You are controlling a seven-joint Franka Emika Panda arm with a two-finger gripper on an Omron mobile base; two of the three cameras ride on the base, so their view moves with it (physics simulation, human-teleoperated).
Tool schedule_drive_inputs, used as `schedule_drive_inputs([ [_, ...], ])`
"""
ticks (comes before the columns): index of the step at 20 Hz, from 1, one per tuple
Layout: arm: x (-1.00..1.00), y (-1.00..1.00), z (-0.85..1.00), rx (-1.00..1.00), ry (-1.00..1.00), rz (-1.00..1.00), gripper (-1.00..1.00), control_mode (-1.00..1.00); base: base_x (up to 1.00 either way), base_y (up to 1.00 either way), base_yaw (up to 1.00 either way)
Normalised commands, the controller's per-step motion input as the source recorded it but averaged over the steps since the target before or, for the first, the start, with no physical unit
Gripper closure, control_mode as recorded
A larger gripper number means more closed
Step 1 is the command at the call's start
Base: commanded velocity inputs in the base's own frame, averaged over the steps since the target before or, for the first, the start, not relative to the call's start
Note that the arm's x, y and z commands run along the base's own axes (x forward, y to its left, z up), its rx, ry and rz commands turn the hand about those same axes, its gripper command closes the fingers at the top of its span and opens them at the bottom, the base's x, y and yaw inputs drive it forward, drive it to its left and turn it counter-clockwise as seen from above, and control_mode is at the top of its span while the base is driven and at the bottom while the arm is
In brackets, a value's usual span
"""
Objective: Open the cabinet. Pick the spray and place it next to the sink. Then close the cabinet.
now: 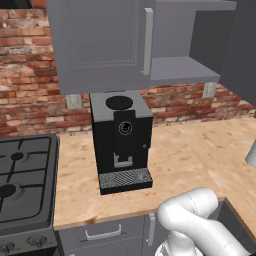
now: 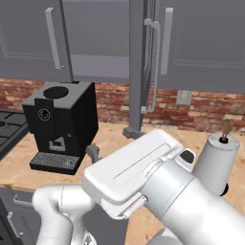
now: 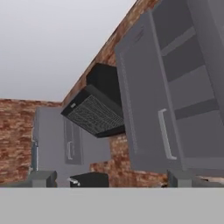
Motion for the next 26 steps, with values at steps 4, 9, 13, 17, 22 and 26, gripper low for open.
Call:
schedule_drive_inputs([
  [4,0.48,-0.01,-0.42,0.0,0.05,0.0,-1.0,-1.0,0.0,0.0,0.0],
  [9,0.8,-0.06,-0.06,0.0,0.14,0.0,-1.0,-1.0,0.0,0.0,0.0],
  [13,0.44,-0.75,0.0,0.01,0.18,-0.01,-1.0,-1.0,0.0,0.0,0.0],
  [17,0.04,-0.8,0.0,0.01,0.12,-0.01,-1.0,-1.0,0.0,0.0,0.0],
  [22,0.35,-0.24,-0.01,0.0,0.15,0.0,-1.0,-1.0,0.0,0.0,0.0],
  [26,0.43,-0.16,-0.06,0.0,0.1,0.01,-1.0,-1.0,0.0,0.0,0.0],
])
